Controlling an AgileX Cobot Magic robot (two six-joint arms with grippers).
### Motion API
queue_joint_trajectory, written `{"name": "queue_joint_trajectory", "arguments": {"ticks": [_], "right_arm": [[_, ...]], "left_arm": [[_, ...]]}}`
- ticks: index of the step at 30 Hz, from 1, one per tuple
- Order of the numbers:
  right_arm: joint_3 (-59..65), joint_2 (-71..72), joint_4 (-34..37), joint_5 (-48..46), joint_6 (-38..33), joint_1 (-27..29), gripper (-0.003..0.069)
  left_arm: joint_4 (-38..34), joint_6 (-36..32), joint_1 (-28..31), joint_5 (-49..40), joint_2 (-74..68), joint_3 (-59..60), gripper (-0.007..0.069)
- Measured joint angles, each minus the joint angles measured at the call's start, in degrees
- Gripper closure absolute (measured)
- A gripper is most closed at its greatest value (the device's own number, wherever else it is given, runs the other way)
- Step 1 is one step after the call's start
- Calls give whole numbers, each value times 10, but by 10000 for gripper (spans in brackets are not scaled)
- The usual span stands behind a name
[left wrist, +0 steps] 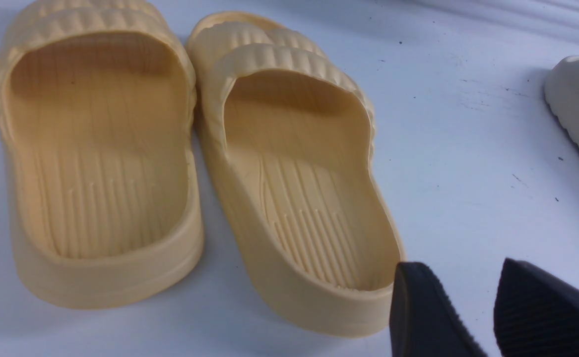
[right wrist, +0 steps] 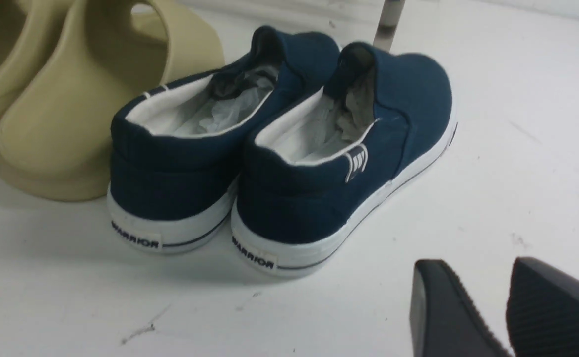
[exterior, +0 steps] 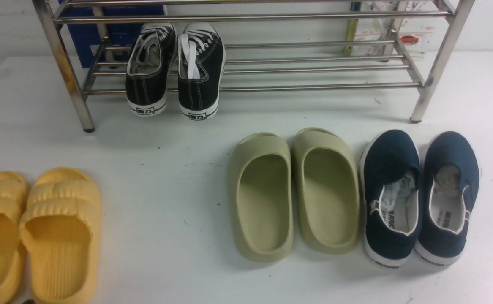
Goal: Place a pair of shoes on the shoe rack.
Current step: Use the right arm to grab the shoe closest to it
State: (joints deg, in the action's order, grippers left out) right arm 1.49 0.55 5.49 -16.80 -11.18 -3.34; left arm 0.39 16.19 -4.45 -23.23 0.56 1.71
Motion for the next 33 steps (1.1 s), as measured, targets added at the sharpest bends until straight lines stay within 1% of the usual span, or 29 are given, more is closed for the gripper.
{"name": "queue_joint_trajectory", "arguments": {"ticks": [2, 3, 5, 10, 12, 13, 14, 16, 18, 19, 20, 22, 23, 25, 26, 28, 29, 30, 31, 32, 33], "right_arm": [[0, 0, -12, 60, 0, 0, 420], [0, 0, -14, 65, 0, 0, 420], [0, 0, -28, 122, 0, 0, 420], [0, 0, -36, 176, 2, 0, 420], [0, 0, -36, 219, 22, 0, 420], [0, 0, -36, 223, 26, 0, 420], [0, 0, -32, 271, 66, 0, 420], [0, 0, -29, 340, 123, 0, 420], [0, 0, -28, 406, 170, 0, 420], [0, 0, -28, 424, 180, 0, 420], [-2, 0, -24, 486, 217, 0, 420], [-21, 0, -18, 515, 252, 0, 420], [-24, 0, -18, 515, 252, 0, 420], [-93, -9, -10, 476, 295, 0, 420], [-122, -18, -8, 439, 314, 0, 420], [-206, -60, -8, 331, 342, 0, 420], [-206, -60, -8, 320, 344, 0, 420], [-273, -107, -8, 223, 354, 0, 420], [-280, -113, -8, 212, 354, 0, 420], [-332, -167, -11, 133, 356, 0, 420], [-337, -173, -12, 115, 356, 0, 420]], "left_arm": [[0, 0, 0, 0, 0, 0, 386], [0, 0, 0, 0, 0, 0, 386], [0, 0, 0, 0, 0, 0, 386], [0, 0, 0, 0, 0, 0, 386], [0, 0, 0, 0, 0, 0, 386], [0, 0, 0, 0, 0, 0, 386], [0, 0, 0, 0, 0, 0, 386], [0, 0, 0, 0, 0, 0, 386], [0, 0, 0, 0, 0, 0, 386], [0, 0, 0, 0, 0, 0, 386], [-1, 0, 0, 0, 0, 0, 386], [-1, 0, 0, 0, 0, 0, 386], [-1, 0, 0, 0, 0, 0, 386], [-1, 0, 0, 0, 0, 0, 386], [-1, 0, 0, 0, 0, 0, 386], [-1, 0, 0, 0, 0, 0, 386], [-1, 0, 0, 0, 0, 0, 386], [-1, 0, 0, 0, 0, 0, 386], [-1, 0, 0, 0, 0, 0, 386], [-1, 0, 0, 0, 0, 0, 386], [-1, 0, 0, 0, 0, 0, 386]]}}
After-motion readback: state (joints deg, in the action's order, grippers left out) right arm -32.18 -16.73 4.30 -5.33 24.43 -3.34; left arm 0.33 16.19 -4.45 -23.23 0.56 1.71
